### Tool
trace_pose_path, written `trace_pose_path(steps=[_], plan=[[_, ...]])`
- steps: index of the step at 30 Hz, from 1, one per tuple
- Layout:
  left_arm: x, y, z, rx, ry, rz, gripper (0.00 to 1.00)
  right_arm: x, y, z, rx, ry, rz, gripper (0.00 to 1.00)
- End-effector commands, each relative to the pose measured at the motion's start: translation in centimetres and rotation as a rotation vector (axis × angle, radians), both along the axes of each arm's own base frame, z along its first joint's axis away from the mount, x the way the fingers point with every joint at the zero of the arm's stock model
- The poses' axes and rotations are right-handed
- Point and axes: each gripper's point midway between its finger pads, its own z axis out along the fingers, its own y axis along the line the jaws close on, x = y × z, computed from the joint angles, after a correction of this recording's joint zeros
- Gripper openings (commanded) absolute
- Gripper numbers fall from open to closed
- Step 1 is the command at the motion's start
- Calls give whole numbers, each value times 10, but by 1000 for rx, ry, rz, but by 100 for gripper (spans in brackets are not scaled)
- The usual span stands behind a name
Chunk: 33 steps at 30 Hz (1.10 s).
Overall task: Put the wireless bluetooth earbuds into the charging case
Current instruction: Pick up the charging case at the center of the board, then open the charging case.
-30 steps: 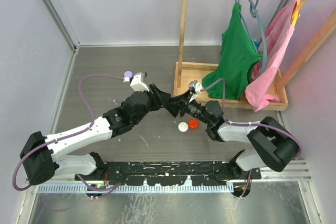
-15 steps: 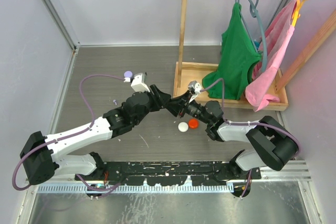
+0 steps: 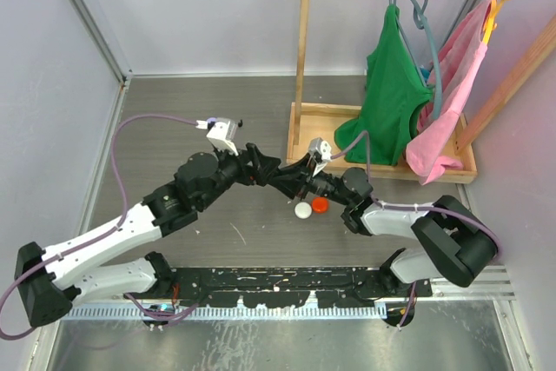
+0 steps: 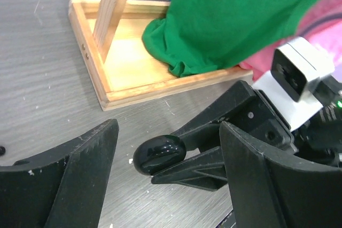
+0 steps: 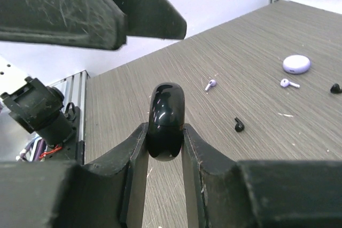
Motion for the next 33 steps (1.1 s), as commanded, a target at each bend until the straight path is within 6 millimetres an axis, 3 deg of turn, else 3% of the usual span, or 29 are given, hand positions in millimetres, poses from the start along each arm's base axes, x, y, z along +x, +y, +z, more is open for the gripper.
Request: trace_pose_path(steps=[1, 8, 16, 24, 33], plan=[[-18, 3, 32, 50, -194, -187, 79, -16, -6, 38, 75, -174, 47, 1], [-39, 6, 32, 82, -264, -409, 81, -26, -11, 48, 88, -223, 78, 1], [-53, -1, 17, 120, -302, -579, 78, -36, -15, 56, 87, -255, 111, 1], [-48, -7, 3, 129, -278, -616, 75, -44, -16, 59, 83, -274, 153, 1], [-38, -7, 4, 121, -264, -580, 72, -54, -16, 63, 85, -293, 193, 1]])
